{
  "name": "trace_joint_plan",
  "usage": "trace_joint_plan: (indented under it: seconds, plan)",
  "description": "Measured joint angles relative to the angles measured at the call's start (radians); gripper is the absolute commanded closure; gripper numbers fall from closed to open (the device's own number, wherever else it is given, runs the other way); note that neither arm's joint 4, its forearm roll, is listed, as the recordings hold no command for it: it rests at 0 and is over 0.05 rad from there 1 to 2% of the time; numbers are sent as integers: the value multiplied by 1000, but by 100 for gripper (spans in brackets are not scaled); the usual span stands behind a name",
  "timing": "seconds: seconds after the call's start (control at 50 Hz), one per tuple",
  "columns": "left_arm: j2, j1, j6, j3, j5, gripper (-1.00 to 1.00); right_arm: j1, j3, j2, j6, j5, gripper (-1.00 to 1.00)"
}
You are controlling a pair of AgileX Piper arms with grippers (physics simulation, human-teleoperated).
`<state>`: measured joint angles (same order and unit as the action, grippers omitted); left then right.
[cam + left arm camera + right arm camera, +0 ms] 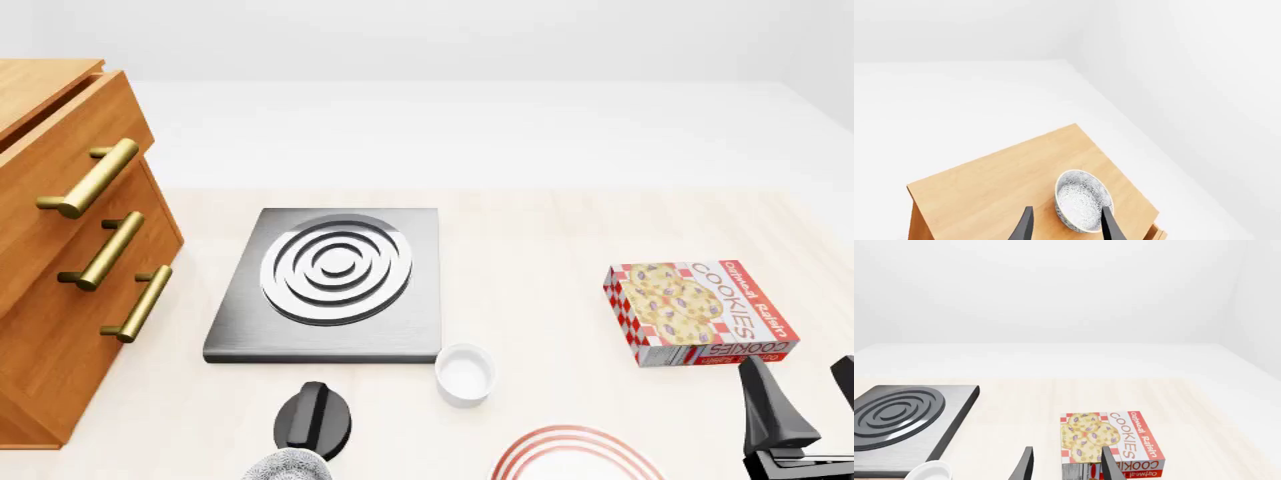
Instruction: Pick the akita bowl on the wooden cabinet and place it on the plate.
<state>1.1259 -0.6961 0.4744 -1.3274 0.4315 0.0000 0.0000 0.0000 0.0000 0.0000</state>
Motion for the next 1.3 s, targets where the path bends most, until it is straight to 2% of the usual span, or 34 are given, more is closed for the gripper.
trace_joint_plan:
  seconds: [0.76, 1.3]
  plan:
    - [144, 22, -9, -156, 85, -100, 0, 0, 0, 0, 0, -100]
    - [213, 16, 15, -188, 110, -100, 0, 0, 0, 0, 0, -100]
